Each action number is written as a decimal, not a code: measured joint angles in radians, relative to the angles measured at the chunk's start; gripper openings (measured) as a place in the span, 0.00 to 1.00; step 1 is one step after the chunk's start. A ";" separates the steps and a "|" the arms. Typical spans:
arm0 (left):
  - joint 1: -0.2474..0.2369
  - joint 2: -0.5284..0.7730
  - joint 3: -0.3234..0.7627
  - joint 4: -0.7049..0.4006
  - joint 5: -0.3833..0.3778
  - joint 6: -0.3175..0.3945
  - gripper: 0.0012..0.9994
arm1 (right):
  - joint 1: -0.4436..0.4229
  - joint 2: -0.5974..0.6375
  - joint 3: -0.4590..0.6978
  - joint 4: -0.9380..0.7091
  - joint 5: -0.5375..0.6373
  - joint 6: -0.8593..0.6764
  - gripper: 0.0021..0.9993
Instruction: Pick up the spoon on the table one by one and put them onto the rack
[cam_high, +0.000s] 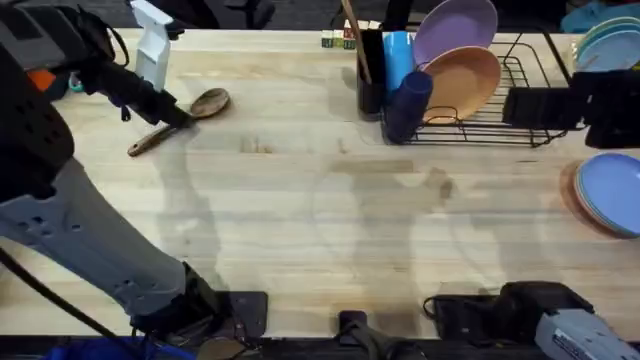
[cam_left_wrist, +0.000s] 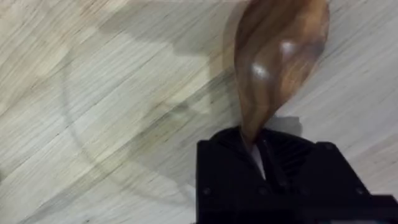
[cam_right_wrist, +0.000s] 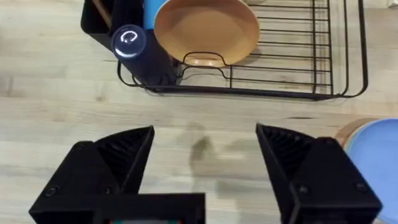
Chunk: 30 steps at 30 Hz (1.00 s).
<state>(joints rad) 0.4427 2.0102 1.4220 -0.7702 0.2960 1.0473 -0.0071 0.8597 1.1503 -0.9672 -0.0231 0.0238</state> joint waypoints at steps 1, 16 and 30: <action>0.000 0.000 0.000 0.000 0.000 0.000 0.11 | 0.000 0.000 0.000 0.000 0.000 0.000 0.99; -0.001 -0.005 -0.002 -0.003 -0.003 0.000 0.08 | 0.000 0.000 0.000 0.000 0.000 0.000 0.99; -0.021 -0.068 -0.059 -0.034 -0.018 0.000 0.06 | 0.000 0.000 0.000 0.034 0.000 0.003 0.99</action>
<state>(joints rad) 0.4218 1.9421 1.3629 -0.8039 0.2779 1.0477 -0.0067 0.8597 1.1503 -0.9333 -0.0231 0.0269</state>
